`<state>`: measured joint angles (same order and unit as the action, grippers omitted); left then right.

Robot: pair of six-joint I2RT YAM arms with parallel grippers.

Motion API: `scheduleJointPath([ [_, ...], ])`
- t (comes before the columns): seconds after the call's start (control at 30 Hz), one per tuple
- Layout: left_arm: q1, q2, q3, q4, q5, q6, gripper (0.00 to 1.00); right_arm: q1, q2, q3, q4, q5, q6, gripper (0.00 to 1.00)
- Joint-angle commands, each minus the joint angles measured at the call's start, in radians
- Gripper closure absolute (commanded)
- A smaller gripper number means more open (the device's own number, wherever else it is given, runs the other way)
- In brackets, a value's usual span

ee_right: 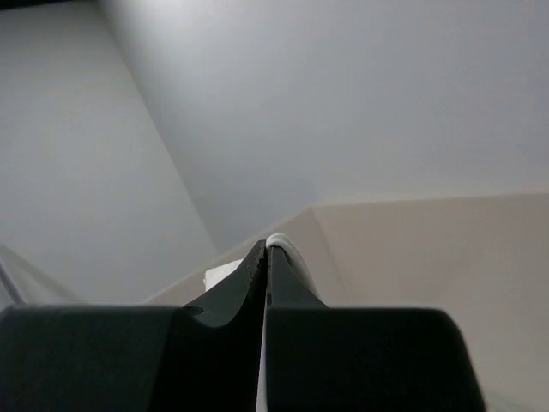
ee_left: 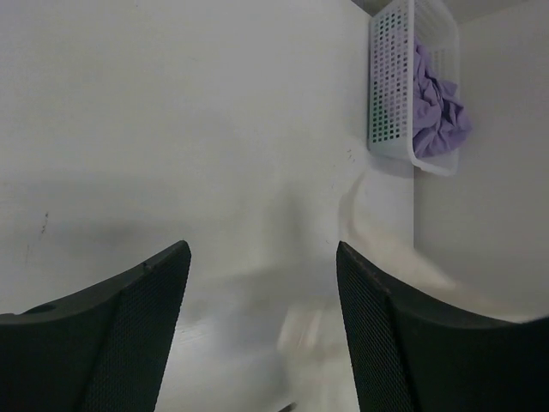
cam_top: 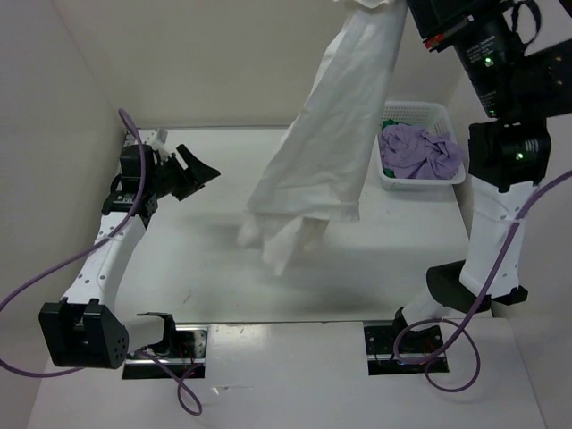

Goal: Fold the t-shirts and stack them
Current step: Move the tshirt to the center of the board

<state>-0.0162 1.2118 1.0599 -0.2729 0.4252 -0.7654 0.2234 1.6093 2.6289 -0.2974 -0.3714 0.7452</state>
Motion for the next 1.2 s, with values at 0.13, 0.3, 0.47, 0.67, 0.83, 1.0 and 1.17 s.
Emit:
scheduleJointPath([
  [0.13,0.022,-0.075,0.020,-0.049,-0.063,0.034,0.23,-0.045,-0.021,-0.606,0.110,-0.121,0.002,1.00],
  [0.3,0.022,-0.084,-0.047,-0.091,-0.131,0.124,0.23,-0.093,0.027,-0.977,0.107,-0.037,-0.078,1.00],
  [0.47,-0.042,-0.045,-0.092,-0.132,-0.190,0.201,0.23,-0.093,0.265,-0.840,-0.014,0.057,-0.135,0.96],
  [0.67,-0.234,0.092,-0.026,-0.157,-0.270,0.244,0.24,-0.024,0.477,-0.315,-0.233,0.126,-0.181,0.97],
  [0.83,-0.425,0.270,0.077,-0.124,-0.371,0.284,0.24,0.065,0.609,-0.125,-0.331,0.120,-0.211,0.63],
  [1.0,-0.603,0.394,0.227,-0.092,-0.449,0.353,0.21,0.108,0.383,-0.459,-0.322,0.336,-0.278,0.30],
  [1.17,-0.731,0.607,0.435,-0.055,-0.526,0.434,0.17,-0.045,-0.059,-1.042,-0.178,0.336,-0.136,0.60],
])
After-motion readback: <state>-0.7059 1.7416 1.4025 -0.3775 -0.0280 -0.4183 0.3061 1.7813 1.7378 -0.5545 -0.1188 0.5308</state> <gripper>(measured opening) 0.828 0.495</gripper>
